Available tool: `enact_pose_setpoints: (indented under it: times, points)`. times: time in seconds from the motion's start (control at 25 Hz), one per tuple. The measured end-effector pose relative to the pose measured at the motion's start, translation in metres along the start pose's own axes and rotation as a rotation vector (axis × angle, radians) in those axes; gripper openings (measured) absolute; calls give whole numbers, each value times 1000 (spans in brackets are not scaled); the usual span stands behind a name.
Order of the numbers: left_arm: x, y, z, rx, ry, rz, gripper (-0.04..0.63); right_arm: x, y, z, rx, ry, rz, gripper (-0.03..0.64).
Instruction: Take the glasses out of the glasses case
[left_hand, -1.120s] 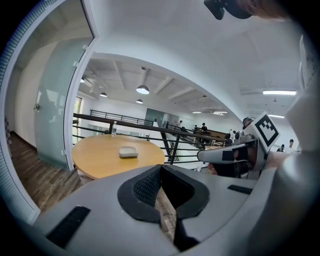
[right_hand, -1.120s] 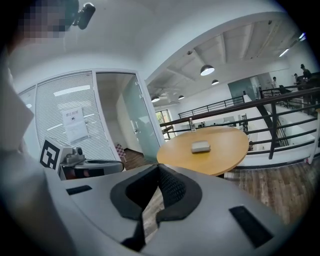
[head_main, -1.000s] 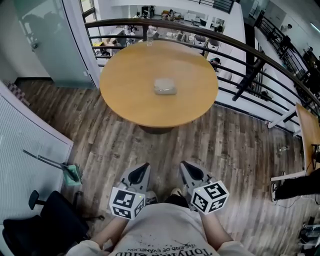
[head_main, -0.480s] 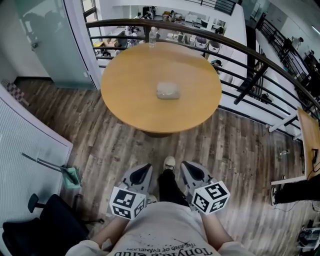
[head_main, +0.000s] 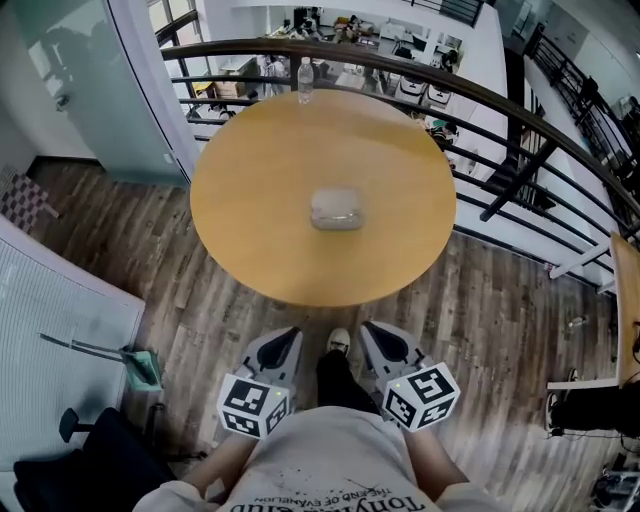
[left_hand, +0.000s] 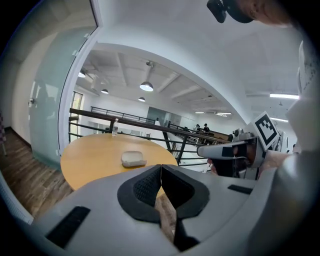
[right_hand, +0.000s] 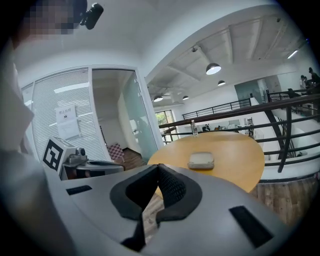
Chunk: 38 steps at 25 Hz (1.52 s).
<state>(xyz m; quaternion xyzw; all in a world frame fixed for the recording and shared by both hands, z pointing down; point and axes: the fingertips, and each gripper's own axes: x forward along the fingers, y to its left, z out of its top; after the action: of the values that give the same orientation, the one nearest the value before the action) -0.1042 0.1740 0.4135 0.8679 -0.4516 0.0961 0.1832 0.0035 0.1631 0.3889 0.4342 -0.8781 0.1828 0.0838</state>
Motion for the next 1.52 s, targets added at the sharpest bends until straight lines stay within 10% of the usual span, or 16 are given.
enact_pose_setpoints:
  times: [0.68,1.52]
  points:
    - [173,44,110,-21,-22,42,25,104,-157,102,12,19,67,18]
    - [202,81,138,16,2,-34,25,146,-168,120,50,12,19,18]
